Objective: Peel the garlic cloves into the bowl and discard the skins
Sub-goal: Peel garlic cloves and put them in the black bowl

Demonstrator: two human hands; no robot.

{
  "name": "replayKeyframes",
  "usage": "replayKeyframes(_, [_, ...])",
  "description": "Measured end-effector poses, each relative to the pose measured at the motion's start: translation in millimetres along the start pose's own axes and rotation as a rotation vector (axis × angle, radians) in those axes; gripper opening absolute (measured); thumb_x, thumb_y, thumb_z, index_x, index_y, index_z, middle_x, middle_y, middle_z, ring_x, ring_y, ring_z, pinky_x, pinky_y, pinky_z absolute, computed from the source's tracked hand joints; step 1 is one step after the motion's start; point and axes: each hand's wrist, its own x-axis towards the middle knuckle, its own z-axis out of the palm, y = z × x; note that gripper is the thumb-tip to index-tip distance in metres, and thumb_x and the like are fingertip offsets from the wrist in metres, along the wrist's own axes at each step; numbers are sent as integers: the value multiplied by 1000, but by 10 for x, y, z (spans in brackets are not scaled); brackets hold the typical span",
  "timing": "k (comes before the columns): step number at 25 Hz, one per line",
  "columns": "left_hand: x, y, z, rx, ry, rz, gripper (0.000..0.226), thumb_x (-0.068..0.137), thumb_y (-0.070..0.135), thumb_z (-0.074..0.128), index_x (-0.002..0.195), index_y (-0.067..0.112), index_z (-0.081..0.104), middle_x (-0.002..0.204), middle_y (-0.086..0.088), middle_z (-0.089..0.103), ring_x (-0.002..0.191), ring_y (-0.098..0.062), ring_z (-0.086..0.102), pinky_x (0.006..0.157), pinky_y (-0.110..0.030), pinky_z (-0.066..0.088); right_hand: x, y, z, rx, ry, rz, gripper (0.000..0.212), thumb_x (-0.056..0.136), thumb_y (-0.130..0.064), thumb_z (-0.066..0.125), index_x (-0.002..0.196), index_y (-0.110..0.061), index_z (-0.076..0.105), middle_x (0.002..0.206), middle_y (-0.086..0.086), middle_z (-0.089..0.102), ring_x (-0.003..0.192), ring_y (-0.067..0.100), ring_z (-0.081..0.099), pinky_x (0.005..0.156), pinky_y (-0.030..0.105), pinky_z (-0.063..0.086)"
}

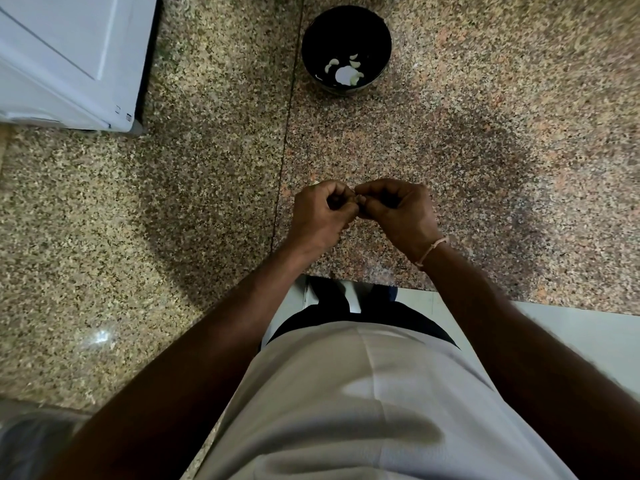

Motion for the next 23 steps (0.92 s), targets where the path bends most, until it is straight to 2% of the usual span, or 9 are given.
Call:
replayKeyframes(3, [5,12,10,-5,-3,-12,6,93,8,75,92,2,73,82,-13,74,69,-19,65,65,-40,59,-4,-19,-3,33,2,18,15,89,-6,78,104,-6,79,90,5,80,84,19,78,79,42,65])
replayKeyframes(7, [26,-3,23,-36,-12,-36,5,93,6,73,93,2,73,82,-16,74,71,-24,68,69,-46,61,6,-36,-2,-11,9,26,15,91,-2,75,105,-6,77,89,6,79,80,20,78,76,44,66])
replayKeyframes(11, [62,-37,30,-69,-5,-74,7,94,9,74,96,2,73,84,-15,74,71,-24,67,69,-48,61,-6,-53,-6,-188,16,-56,17,95,-4,66,102,-15,77,80,-1,78,68,15,76,63,45,65])
replayKeyframes(14, [103,-60,36,-138,-5,-123,7,95,10,74,96,3,73,83,-15,75,68,-20,68,67,-44,62,5,-75,-3,-267,31,-106,18,93,-9,66,100,-24,75,77,-7,76,68,6,74,62,40,64])
replayKeyframes(18, [170,-107,30,-277,8,-216,7,96,7,73,99,1,72,83,-12,75,69,-22,71,68,-40,64,49,-65,8,-116,44,19,15,91,-7,72,99,-20,75,82,-2,78,76,13,77,73,44,66])
replayKeyframes(23, [197,-124,18,-340,0,-210,6,97,8,71,91,10,72,75,-1,75,69,-18,72,67,-35,63,85,-27,7,32,49,91,12,90,-3,76,100,-10,76,85,4,79,81,21,78,77,44,66])
